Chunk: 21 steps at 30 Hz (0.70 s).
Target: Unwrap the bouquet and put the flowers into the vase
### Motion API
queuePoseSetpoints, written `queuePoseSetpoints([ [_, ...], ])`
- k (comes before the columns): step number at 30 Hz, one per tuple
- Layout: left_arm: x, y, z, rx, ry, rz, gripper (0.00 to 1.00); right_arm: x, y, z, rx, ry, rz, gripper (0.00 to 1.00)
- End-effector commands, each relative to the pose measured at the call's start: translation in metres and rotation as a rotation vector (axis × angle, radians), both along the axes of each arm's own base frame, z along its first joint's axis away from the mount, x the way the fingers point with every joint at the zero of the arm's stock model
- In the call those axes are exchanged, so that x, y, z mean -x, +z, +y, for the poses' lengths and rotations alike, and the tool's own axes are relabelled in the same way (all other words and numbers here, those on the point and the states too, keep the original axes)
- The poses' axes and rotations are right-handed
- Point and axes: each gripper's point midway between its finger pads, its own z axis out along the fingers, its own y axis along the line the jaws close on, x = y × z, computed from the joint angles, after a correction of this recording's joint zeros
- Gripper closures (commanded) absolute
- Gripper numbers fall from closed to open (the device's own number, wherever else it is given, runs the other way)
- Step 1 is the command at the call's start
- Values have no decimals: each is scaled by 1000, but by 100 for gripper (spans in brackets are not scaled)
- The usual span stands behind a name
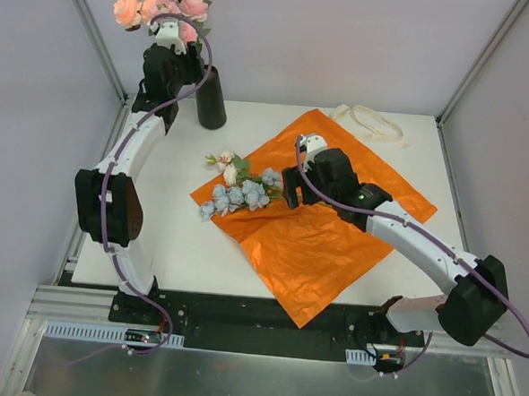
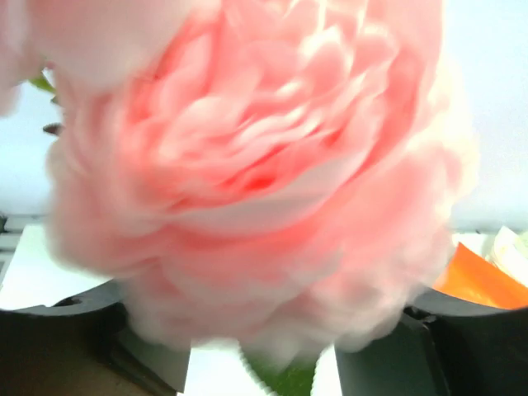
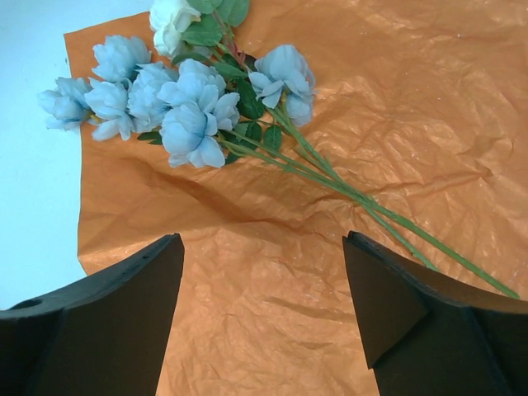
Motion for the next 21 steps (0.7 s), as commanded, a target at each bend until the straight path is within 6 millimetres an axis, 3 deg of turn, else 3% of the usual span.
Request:
queuePoseSetpoints([
  [1, 55, 51, -11, 88, -68, 0, 29, 1, 13, -12, 8, 28, -42, 18],
  [5, 93, 41, -19, 138, -107, 138, 2, -5, 2, -20, 25, 18, -16, 30],
  [6, 104, 37, -20, 155, -117, 162, 1, -8, -1, -24, 31, 13, -6, 35],
  [10, 149, 24, -31, 225, -182, 212, 1, -18, -14, -35, 71, -4, 28, 44],
  [11, 163, 7, -38, 252, -219, 266, 1, -17, -18, -33, 62, 18, 50, 45],
  [15, 213, -24, -54, 352, -302, 386, 1, -28, -39, -36, 107, 35, 91, 48],
  [21, 264, -86, -59, 410, -322, 555, 1, -44, -74, -44, 238, 69, 185, 53],
])
